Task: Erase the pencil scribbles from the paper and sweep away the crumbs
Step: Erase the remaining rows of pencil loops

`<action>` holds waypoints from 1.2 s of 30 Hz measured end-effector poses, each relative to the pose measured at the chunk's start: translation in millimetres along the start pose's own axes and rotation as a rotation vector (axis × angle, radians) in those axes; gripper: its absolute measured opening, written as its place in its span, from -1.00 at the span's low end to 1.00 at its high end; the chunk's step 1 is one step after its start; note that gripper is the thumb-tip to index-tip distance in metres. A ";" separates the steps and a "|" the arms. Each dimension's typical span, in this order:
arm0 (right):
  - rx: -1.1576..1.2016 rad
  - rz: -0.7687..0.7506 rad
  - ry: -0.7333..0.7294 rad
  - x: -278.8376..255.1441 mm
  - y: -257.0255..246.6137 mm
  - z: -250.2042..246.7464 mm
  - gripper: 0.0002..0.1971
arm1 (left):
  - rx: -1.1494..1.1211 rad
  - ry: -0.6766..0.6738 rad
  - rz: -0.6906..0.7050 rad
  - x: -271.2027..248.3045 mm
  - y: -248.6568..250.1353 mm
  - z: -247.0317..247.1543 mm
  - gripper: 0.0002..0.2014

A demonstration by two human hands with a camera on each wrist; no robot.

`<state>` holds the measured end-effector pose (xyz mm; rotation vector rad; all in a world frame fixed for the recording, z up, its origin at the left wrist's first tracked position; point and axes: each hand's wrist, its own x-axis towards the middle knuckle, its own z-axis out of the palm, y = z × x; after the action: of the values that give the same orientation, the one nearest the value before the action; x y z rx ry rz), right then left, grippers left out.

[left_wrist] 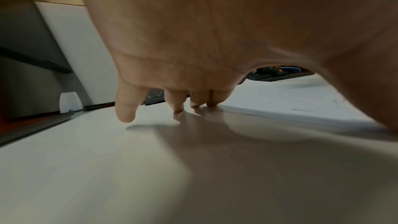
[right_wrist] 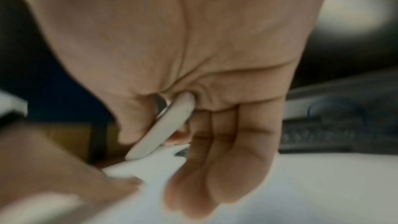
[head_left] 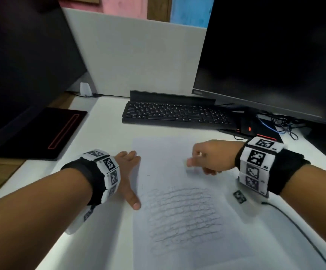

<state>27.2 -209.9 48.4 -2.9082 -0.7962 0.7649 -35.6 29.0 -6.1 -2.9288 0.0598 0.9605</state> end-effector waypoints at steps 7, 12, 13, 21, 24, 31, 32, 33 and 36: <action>1.767 0.127 -0.129 18.4 -113.5 76.9 -0.69 | 0.091 0.024 0.049 18.1 -3.0 11.6 0.40; 2.317 0.330 0.081 30.6 -93.0 94.0 -0.77 | 0.015 0.015 0.028 9.1 -7.3 10.4 0.46; 2.319 0.438 0.230 29.2 -75.3 89.2 -0.76 | 0.005 0.018 0.035 9.4 -8.7 10.5 0.47; 2.154 0.370 0.654 16.1 -74.9 83.7 -0.68 | -0.030 0.031 0.053 11.4 -10.2 11.1 0.49; 2.263 0.293 0.200 27.2 -125.2 99.5 -0.80 | -0.056 0.045 0.020 2.6 -2.1 8.9 0.52; 2.250 0.580 0.777 37.2 -7.1 65.9 -0.49 | -0.052 0.002 0.044 8.7 -9.7 12.4 0.48; 2.262 0.563 0.899 33.4 4.6 62.7 -0.51 | -0.045 -0.006 0.041 8.7 -9.6 12.0 0.48; 2.288 0.515 0.962 25.0 5.9 59.6 -0.53 | -0.041 -0.010 0.037 10.7 -10.1 12.3 0.47; 2.370 0.310 0.724 12.7 -41.5 83.1 -0.79 | -0.027 -0.026 0.032 9.0 -6.3 8.6 0.46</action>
<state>-21.6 -175.7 -23.9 -0.7890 0.5296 0.1100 -33.0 35.7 -18.1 -2.9479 0.0933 1.0117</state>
